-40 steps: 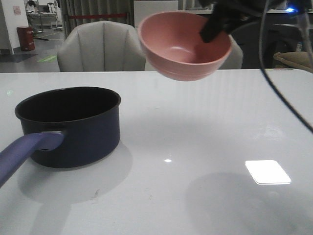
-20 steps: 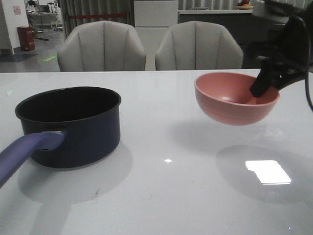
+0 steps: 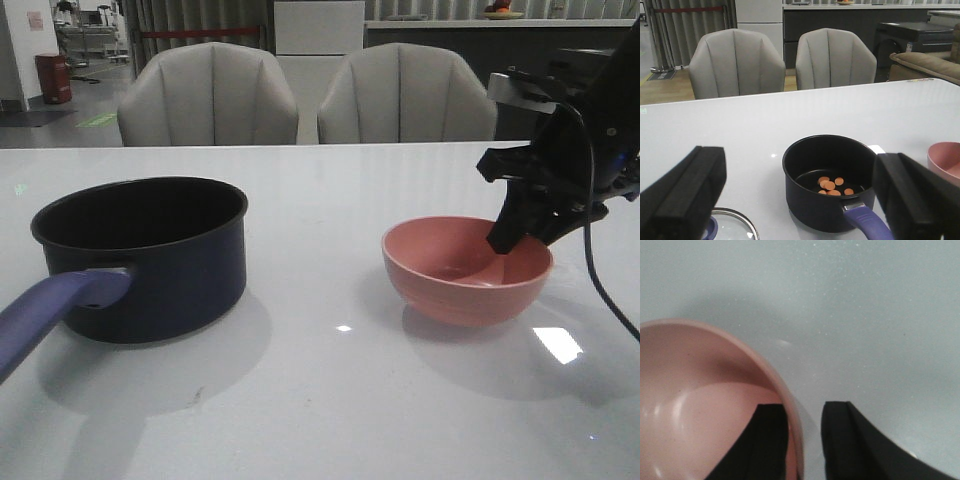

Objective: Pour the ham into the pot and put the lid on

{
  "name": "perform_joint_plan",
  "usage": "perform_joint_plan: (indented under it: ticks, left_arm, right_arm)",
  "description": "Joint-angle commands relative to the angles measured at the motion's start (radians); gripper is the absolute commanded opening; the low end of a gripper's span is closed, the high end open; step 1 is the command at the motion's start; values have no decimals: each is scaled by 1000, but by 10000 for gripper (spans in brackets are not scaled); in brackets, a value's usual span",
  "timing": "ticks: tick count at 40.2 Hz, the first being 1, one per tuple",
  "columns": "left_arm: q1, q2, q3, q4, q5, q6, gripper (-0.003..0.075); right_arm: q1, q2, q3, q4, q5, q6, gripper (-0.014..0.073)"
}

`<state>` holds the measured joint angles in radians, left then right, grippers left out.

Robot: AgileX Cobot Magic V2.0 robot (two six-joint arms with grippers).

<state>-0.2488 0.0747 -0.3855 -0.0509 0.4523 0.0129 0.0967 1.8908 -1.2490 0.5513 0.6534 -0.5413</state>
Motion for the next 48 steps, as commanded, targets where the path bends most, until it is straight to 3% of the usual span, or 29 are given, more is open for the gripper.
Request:
perform_joint_plan:
  ticks: [1, 8, 23, 37, 48]
  left_arm:
    - [-8, 12, -25, -8, -78, 1, 637]
    - [-8, 12, -25, -8, -78, 1, 637]
    - [-8, 14, -25, -8, -112, 1, 637]
    - [-8, 14, -25, -8, -139, 1, 637]
    - [-8, 14, -25, -8, -139, 1, 637]
  right_arm:
    - [-1, -79, -50, -1, 0, -5, 374]
    - [0, -187, -105, -10, 78, -6, 374]
    - [37, -580, -44, 1, 3, -22, 367]
    - [221, -960, 347, 1, -419, -38, 367]
    - [231, -1266, 665, 1, -547, -38, 367]
